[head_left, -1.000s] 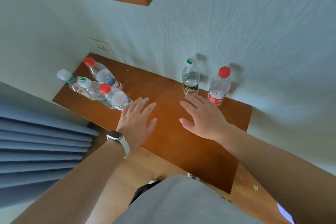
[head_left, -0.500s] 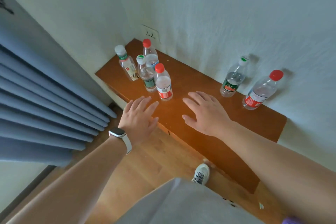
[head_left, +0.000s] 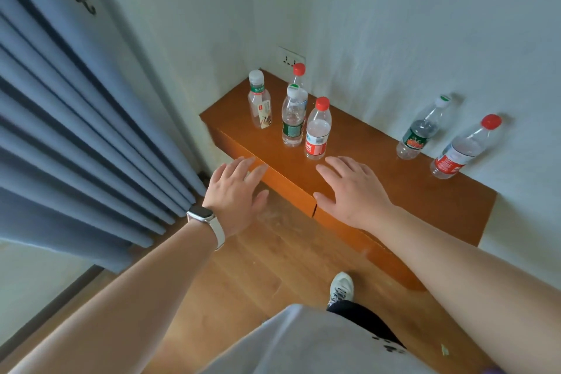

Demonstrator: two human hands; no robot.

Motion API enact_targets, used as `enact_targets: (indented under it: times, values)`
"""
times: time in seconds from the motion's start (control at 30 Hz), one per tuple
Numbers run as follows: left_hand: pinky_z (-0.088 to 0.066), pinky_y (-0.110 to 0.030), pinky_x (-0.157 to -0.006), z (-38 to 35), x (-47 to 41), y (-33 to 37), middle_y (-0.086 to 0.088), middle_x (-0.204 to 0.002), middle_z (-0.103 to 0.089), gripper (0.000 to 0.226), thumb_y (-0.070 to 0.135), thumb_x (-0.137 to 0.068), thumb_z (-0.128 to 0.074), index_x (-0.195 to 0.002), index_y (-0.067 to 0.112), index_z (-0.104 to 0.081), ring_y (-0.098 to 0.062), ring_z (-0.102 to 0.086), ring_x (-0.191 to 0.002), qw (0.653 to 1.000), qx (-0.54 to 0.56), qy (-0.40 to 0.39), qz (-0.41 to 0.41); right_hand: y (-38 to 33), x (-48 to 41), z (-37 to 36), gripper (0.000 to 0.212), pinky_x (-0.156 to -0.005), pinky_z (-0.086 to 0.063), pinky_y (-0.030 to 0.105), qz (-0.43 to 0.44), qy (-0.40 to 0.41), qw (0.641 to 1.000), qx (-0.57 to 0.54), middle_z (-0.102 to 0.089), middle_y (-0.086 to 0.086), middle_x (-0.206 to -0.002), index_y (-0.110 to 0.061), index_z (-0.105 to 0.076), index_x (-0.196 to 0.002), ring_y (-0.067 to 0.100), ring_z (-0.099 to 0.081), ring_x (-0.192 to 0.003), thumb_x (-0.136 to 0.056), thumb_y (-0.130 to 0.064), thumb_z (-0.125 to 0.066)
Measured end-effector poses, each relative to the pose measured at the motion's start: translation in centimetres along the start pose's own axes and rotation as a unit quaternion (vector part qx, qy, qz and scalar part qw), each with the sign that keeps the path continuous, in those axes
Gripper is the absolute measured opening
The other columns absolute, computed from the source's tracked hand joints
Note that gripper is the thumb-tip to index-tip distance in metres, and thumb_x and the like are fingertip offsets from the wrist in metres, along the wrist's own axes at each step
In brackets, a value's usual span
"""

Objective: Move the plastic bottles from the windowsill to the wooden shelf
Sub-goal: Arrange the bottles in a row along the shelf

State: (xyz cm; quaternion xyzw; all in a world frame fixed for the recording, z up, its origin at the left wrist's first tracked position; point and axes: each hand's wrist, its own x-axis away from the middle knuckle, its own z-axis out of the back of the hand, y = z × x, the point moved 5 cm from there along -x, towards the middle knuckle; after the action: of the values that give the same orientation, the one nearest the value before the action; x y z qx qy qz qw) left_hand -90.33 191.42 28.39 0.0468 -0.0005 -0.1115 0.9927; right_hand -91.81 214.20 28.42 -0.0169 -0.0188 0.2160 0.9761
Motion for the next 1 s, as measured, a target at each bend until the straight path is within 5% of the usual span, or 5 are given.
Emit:
enact_targets:
  times: [0.63, 1.0]
  values:
    - [-0.023, -0.049, -0.121, 0.3, -8.0, -1.0, -0.001, -0.161, -0.03, 0.055, 0.048, -0.101, -0.039, -0.152, 0.031, -0.03, -0.027, -0.022, -0.15, 0.999, -0.028, -0.03, -0.011, 3.5, -6.1, 0.9, 0.055, -0.108, -0.038, 0.04, -0.055, 0.05, 0.997, -0.027, -0.049, 0.003, -0.144, -0.022, -0.048, -0.137, 0.024, -0.043, -0.135, -0.094, -0.057, -0.047]
    - [-0.036, -0.046, -0.113, -0.2, -17.1, -2.1, 0.001, -0.153, -0.044, 0.052, 0.044, -0.099, -0.046, -0.147, 0.025, -0.041, -0.024, -0.036, -0.142, 0.991, 0.086, -0.023, 0.104, 8.7, -12.9, 0.0, 0.067, -0.096, -0.048, 0.035, -0.105, 0.112, 0.982, -0.106, -0.057, 0.004, -0.133, -0.014, -0.046, -0.135, 0.024, -0.055, -0.122, -0.086, -0.055, -0.065]
